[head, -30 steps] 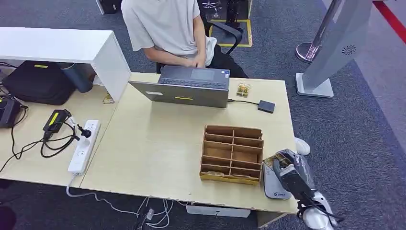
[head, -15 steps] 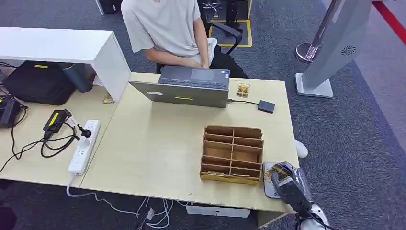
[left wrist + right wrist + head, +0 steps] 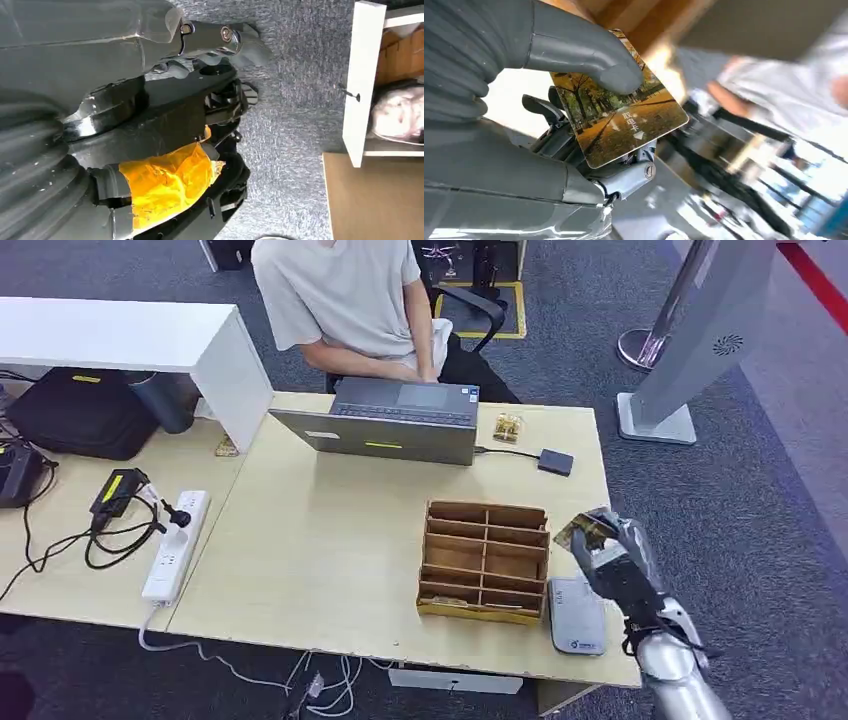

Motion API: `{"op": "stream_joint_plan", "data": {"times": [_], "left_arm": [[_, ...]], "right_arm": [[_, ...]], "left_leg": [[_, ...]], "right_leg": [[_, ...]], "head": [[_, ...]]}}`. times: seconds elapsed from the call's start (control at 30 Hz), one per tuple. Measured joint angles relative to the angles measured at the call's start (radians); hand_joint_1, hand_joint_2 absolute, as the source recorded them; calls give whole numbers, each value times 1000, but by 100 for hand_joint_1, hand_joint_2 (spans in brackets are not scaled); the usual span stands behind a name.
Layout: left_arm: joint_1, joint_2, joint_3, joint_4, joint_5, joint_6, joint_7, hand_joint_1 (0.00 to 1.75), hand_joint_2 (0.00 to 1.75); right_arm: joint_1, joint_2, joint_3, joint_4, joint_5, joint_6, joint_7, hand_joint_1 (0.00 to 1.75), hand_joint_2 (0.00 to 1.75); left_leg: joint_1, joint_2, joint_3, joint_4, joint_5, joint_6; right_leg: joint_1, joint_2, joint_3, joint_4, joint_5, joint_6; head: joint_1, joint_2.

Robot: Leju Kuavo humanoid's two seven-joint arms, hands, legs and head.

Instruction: Pass the card to the sensor for recognition and then transmit it.

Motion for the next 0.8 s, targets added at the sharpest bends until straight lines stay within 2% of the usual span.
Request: {"op": "stream_joint_plan", "data": {"times": [0.07, 0.13, 0.27, 0.37, 0.57, 0.67, 0.8], "left_arm": [[-5, 0, 0, 0, 6, 12, 13, 0, 175], [-23, -6, 21, 0, 35, 64, 59, 0, 175], [-88, -16, 40, 0, 32, 105, 116, 0, 175], [-118, -27, 42, 0, 15, 117, 127, 0, 175], [-170, -59, 40, 1, -40, 141, 181, 0, 175], [-181, -69, 33, 2, -67, 151, 210, 0, 175], [-189, -86, 22, 2, -86, 158, 237, 0, 175]], "right_arm": [[-50, 0, 14, -35, -8, 5, 9, 175, 175], [-106, 0, 42, -56, -13, 20, 17, 175, 175], [-262, 49, 131, -48, 25, 2, 102, 175, 175], [-347, 93, 201, -12, 93, -43, 159, 175, 175], [-509, 216, 338, 169, 265, -193, 280, 175, 175], [-574, 265, 381, 267, 372, -268, 346, 175, 175], [-646, 322, 422, 397, 483, -333, 403, 175, 175]], "left_leg": [[0, 0, 0, 0, 0, 0], [0, 0, -1, 0, 1, -1], [0, 0, -1, 0, 2, -2], [2, -1, -1, 0, 3, -4], [2, -1, -1, 0, 3, -5], [2, -2, -3, 0, 4, -6], [1, -5, -6, 1, 5, -4]], "right_leg": [[0, 0, 0, 0, 0, 0], [0, 0, 0, 1, 0, -1], [0, 1, -1, 2, 2, -3], [1, 0, -1, 2, 2, -3], [1, 0, -3, 3, 2, -3], [1, -1, -4, 3, 2, -3], [0, -4, -5, 3, 2, -3]], "head": [[0, 0], [0, 0], [0, 0], [0, 0], [-1, 0], [0, 0], [0, 0]]}}
